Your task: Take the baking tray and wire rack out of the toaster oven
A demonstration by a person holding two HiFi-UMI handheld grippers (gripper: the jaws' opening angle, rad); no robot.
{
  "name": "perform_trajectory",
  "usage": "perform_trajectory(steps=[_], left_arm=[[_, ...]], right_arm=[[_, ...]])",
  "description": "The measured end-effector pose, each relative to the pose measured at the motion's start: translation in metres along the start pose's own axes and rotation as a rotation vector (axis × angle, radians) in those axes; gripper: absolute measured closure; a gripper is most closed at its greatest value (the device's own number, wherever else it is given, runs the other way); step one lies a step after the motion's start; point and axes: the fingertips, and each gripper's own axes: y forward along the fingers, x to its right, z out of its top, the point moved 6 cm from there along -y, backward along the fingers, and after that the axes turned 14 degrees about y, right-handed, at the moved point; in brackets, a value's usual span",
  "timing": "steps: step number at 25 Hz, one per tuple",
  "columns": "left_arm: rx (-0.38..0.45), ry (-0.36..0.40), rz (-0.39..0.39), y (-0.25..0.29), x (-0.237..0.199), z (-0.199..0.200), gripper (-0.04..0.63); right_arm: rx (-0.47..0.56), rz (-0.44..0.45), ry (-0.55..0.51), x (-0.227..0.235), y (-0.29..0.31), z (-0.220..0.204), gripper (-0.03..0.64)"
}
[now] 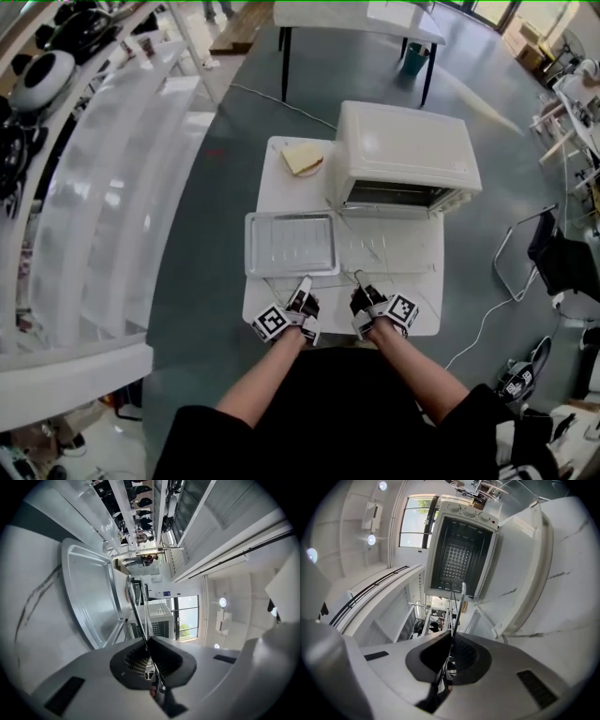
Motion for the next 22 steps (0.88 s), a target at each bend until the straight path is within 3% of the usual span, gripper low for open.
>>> perform_trajectory(steps=[5, 8, 10, 13, 16, 19, 22], left_arm=[[0.023, -0.017, -0.027, -0.023, -0.012, 0.038, 0.575], [-0.015, 0.076, 0.095, -0.045, -0.033, 0.056, 0.575], [-0.029, 0.092, 0.139, -0.053, -0.044, 0.066, 0.575], [-0.008, 0.062, 0.085, -0.052, -0.049, 0.083, 0.575], [-0.019, 0.068, 0.093, -0.053, -0.06, 0.092, 0.575], [-0.053, 0.126, 0.14, -0.056, -0.071, 0.097, 0.575], [-0.04, 0.055, 0.095, -0.049, -0.072, 0.088, 0.575]], right_arm=[[-0.023, -0.023, 0.007, 0.004, 0.03, -0.039, 0.595], [-0.031, -0.024, 0.004, 0.004, 0.043, -0.055, 0.595], [-0.036, -0.032, -0.003, 0.004, 0.053, -0.063, 0.595], [-0.049, -0.039, -0.018, 0.002, 0.072, -0.074, 0.595], [-0.044, -0.058, -0.027, 0.007, 0.081, -0.078, 0.595], [-0.059, -0.055, -0.003, 0.013, 0.088, -0.08, 0.594], [-0.069, -0.093, 0.003, 0.021, 0.087, -0.076, 0.594]])
